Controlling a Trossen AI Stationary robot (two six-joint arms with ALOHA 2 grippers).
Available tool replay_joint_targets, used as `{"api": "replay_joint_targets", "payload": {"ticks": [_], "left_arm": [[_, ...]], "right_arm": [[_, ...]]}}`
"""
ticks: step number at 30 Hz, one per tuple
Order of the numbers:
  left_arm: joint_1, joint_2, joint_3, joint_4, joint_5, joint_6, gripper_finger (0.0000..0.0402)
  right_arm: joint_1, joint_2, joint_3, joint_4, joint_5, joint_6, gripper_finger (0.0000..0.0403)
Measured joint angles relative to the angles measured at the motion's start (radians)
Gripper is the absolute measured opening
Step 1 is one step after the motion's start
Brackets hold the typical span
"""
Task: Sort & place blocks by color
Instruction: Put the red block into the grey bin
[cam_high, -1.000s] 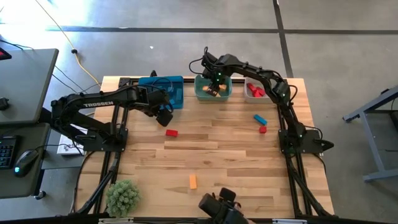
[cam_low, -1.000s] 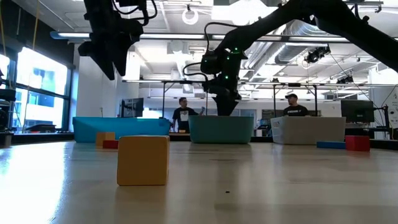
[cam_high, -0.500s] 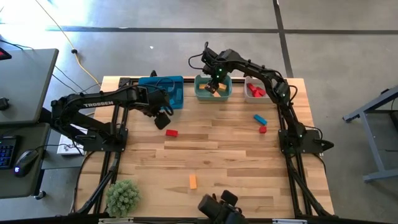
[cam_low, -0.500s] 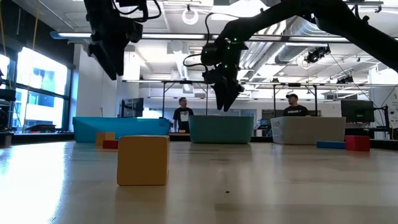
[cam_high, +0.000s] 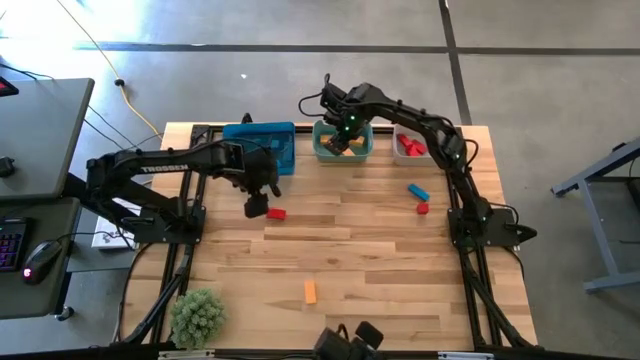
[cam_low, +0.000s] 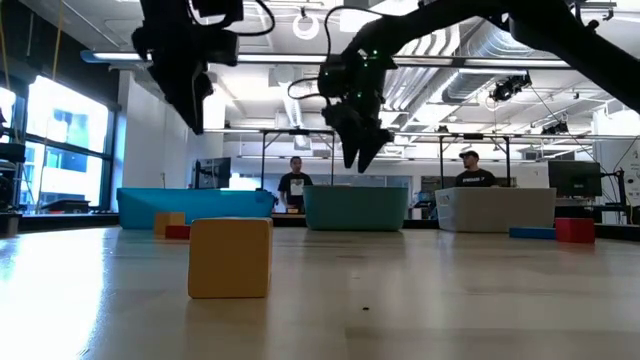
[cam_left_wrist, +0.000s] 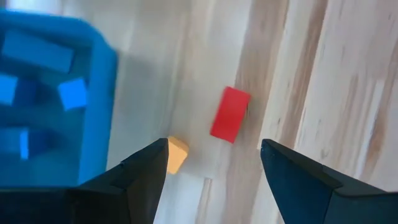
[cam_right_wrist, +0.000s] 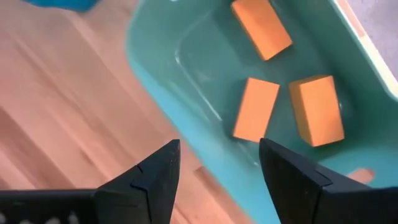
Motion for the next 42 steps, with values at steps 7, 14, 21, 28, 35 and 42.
{"api": "replay_joint_targets", "payload": {"ticks": [7,14,21,28,35,42], "left_arm": [[-0.052,0.041,-0.066,0.095,0.001,0.132,0.0246],[-0.086,0.104,-0.113,0.160,0.014,0.164,0.0248],[-0.108,0.195,-0.115,0.200,0.015,0.183,0.0248],[-0.112,0.289,-0.115,0.233,0.009,0.198,0.0248],[-0.110,0.391,-0.115,0.236,-0.052,0.217,0.0248],[-0.109,0.451,-0.110,0.233,-0.067,0.224,0.0248]], "right_arm": [[0.029,-0.043,0.000,-0.006,0.014,0.068,0.0206],[0.046,-0.077,0.000,-0.031,0.027,0.131,0.0206],[0.071,-0.114,0.000,-0.034,0.052,0.172,0.0206],[0.100,-0.121,0.000,-0.034,0.055,0.196,0.0206],[0.124,-0.121,0.000,-0.044,0.085,0.219,0.0206],[0.141,-0.121,0.000,-0.048,0.100,0.219,0.0206]]}}
